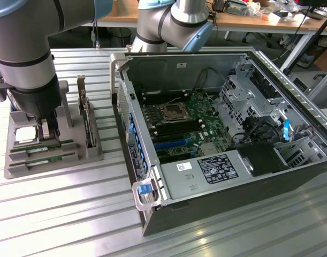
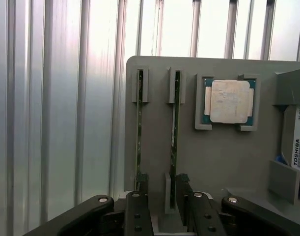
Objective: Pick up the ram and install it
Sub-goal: 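Pick up the ram and move it above insertion slot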
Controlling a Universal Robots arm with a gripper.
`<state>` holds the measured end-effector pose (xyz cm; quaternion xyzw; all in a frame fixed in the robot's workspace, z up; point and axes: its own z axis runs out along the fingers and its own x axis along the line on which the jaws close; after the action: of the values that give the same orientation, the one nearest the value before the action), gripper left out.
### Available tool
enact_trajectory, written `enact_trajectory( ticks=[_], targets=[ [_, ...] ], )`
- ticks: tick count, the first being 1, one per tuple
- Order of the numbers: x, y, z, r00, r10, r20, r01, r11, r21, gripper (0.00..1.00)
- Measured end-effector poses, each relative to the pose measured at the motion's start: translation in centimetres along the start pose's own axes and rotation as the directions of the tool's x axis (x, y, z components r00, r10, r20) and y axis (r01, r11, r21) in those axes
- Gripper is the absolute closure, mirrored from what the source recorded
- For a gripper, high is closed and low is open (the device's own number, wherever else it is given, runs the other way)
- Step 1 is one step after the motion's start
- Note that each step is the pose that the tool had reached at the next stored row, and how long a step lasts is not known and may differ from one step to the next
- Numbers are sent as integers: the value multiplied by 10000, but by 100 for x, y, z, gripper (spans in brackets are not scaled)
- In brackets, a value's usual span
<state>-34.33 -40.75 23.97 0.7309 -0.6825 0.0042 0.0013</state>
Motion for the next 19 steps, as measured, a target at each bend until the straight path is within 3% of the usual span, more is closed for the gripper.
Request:
enact_trajectory(
  ticks=[19],
  targets=[
    [173, 80, 86, 10000, 0, 0, 0, 10000, 0, 64]
  ],
)
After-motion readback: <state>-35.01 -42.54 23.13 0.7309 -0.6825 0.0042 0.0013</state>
